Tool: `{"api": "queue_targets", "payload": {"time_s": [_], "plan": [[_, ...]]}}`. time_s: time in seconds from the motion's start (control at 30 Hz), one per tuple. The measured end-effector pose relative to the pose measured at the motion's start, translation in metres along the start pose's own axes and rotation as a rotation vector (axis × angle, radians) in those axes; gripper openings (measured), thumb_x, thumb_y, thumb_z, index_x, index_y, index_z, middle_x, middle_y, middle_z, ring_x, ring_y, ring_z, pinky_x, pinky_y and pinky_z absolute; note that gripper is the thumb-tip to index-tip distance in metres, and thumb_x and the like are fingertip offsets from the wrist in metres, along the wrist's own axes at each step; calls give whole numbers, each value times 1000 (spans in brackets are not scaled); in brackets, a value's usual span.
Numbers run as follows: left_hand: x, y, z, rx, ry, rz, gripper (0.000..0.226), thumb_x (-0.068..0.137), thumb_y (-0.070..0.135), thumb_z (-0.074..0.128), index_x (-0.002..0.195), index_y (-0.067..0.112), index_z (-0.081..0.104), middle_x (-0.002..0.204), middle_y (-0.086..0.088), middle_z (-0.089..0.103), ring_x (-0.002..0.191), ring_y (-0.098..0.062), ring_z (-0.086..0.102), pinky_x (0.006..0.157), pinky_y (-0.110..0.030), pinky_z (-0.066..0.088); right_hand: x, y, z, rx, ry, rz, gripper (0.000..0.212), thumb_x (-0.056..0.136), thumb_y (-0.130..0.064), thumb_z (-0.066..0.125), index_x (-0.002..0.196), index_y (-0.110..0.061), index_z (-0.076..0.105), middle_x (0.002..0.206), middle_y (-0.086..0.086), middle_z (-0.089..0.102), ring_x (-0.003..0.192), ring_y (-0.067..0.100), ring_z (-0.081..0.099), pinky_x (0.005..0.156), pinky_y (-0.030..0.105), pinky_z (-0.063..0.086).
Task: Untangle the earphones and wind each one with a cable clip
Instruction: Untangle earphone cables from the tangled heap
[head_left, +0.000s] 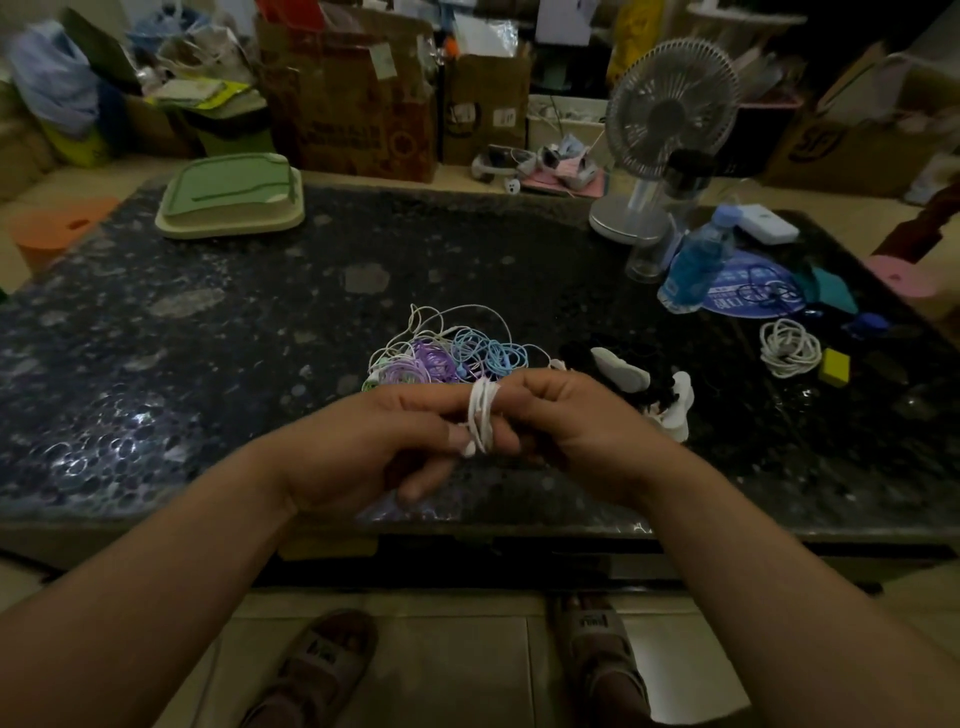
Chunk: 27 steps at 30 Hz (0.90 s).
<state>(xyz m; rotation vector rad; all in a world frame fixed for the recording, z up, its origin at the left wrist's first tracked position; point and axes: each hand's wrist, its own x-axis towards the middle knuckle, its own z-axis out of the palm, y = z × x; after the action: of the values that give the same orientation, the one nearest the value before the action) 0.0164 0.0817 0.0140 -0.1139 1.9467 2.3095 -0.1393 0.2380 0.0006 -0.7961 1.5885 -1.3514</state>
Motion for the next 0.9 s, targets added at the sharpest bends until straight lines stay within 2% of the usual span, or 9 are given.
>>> {"api": "queue_targets", "payload": {"time_s": [0.13, 0.2, 0.27, 0.43, 0.57, 0.7, 0.77, 0.83, 0.9], "plan": [[5, 0, -3, -214, 132, 36, 49, 91, 3, 46, 129, 19, 73, 99, -4, 71, 50, -11, 42, 50, -19, 39, -1, 3, 20, 7, -3, -49, 23, 107, -22, 54, 116, -15, 75, 92, -3, 74, 81, 11, 64, 75, 24, 52], [9, -1, -4, -282, 210, 47, 49, 91, 0, 42, 129, 12, 70, 98, -7, 68, 50, -11, 44, 50, -22, 41, 0, 5, 26, -43, 42, -86, 25, 108, -16, 53, 123, -13, 73, 107, 2, 78, 100, 18, 74, 93, 32, 58], [12, -3, -3, -299, 254, 52, 47, 94, -4, 36, 129, 7, 66, 94, -6, 65, 52, -12, 44, 52, -23, 41, 1, 7, 31, -114, 96, -129, 25, 108, -12, 53, 121, -17, 74, 112, 4, 78, 110, 21, 73, 104, 45, 55], [17, -7, 2, -283, 319, 39, 47, 95, -4, 30, 127, 6, 64, 91, -5, 63, 56, -14, 43, 60, -27, 42, 3, 13, 38, -68, 157, -89, 20, 105, -11, 58, 114, -17, 74, 103, 8, 79, 104, 24, 76, 102, 51, 56], [17, -10, 1, -166, 372, 20, 50, 95, -3, 31, 125, 10, 68, 92, -4, 65, 66, -15, 49, 67, -30, 40, 1, 9, 37, 78, 145, -10, 26, 102, -5, 55, 105, -12, 79, 95, 9, 80, 93, 20, 73, 94, 34, 58], [17, -10, 5, -51, 390, 5, 48, 96, -2, 37, 119, 18, 75, 100, -2, 71, 85, -13, 61, 86, -33, 46, 2, 10, 36, 66, 175, 16, 22, 98, -4, 61, 105, -14, 79, 100, 7, 80, 98, 20, 76, 94, 34, 59], [17, -9, 6, 13, 390, -16, 46, 97, 0, 42, 118, 23, 76, 112, 0, 75, 105, -13, 67, 101, -36, 47, 3, 10, 35, 36, 209, 17, 22, 97, -3, 63, 109, -14, 78, 101, 6, 80, 97, 15, 75, 90, 28, 59], [17, -8, 4, 29, 372, -29, 46, 97, 1, 43, 125, 24, 73, 122, -3, 75, 123, -17, 64, 115, -42, 41, 2, 9, 33, 35, 228, 26, 23, 97, -2, 64, 113, -12, 78, 102, 5, 80, 92, 9, 74, 83, 20, 59], [17, -8, 3, 43, 370, -39, 47, 99, 0, 41, 128, 22, 71, 124, -2, 75, 126, -17, 63, 119, -44, 37, 2, 8, 32, 36, 254, 39, 23, 95, -1, 67, 113, -13, 77, 102, 5, 80, 91, 11, 75, 81, 21, 59]]}}
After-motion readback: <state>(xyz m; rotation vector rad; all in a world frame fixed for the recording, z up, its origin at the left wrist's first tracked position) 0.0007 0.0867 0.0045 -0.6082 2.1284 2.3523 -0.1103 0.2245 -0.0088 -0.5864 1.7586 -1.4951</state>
